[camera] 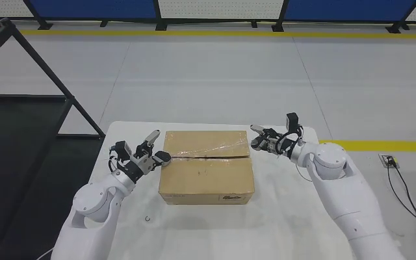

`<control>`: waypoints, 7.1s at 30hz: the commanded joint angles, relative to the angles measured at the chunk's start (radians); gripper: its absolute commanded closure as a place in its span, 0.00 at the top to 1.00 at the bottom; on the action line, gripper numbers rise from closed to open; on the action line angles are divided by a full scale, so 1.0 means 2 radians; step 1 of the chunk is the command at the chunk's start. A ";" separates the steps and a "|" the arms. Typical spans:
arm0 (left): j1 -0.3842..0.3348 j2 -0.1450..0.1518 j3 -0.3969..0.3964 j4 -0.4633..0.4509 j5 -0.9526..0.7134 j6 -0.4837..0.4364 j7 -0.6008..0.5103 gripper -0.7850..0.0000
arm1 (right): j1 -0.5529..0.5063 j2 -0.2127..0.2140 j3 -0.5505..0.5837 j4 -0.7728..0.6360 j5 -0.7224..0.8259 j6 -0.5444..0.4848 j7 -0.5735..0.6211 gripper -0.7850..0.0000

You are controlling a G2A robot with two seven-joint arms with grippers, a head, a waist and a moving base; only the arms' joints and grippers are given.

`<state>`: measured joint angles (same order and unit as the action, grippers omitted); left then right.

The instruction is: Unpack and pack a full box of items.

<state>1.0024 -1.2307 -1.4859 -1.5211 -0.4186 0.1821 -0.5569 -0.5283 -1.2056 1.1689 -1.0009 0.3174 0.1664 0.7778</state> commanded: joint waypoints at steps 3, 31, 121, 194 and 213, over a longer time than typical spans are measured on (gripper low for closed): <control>0.000 0.001 0.001 0.000 -0.002 -0.001 0.001 1.00 | 0.007 0.000 -0.003 0.003 -0.007 0.018 0.009 0.00; -0.006 0.005 0.009 0.006 -0.012 -0.002 0.005 1.00 | -0.096 0.020 0.056 -0.158 0.007 -0.021 0.007 0.00; 0.038 0.026 -0.076 -0.051 -0.075 -0.028 0.026 1.00 | -0.171 0.035 0.119 -0.206 0.037 -0.100 -0.095 1.00; 0.098 0.045 -0.124 -0.062 -0.121 -0.041 0.009 1.00 | -0.044 0.006 -0.080 -0.167 -0.114 0.103 -0.020 0.00; 0.122 0.049 -0.155 -0.057 -0.150 -0.054 0.003 1.00 | 0.044 -0.052 -0.200 -0.088 -0.094 0.115 -0.056 0.00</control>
<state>1.2407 -1.1326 -1.7923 -1.6327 -0.7137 0.0756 -0.5495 -0.4525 -1.3002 0.7820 -1.1913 0.1234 0.3972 0.6705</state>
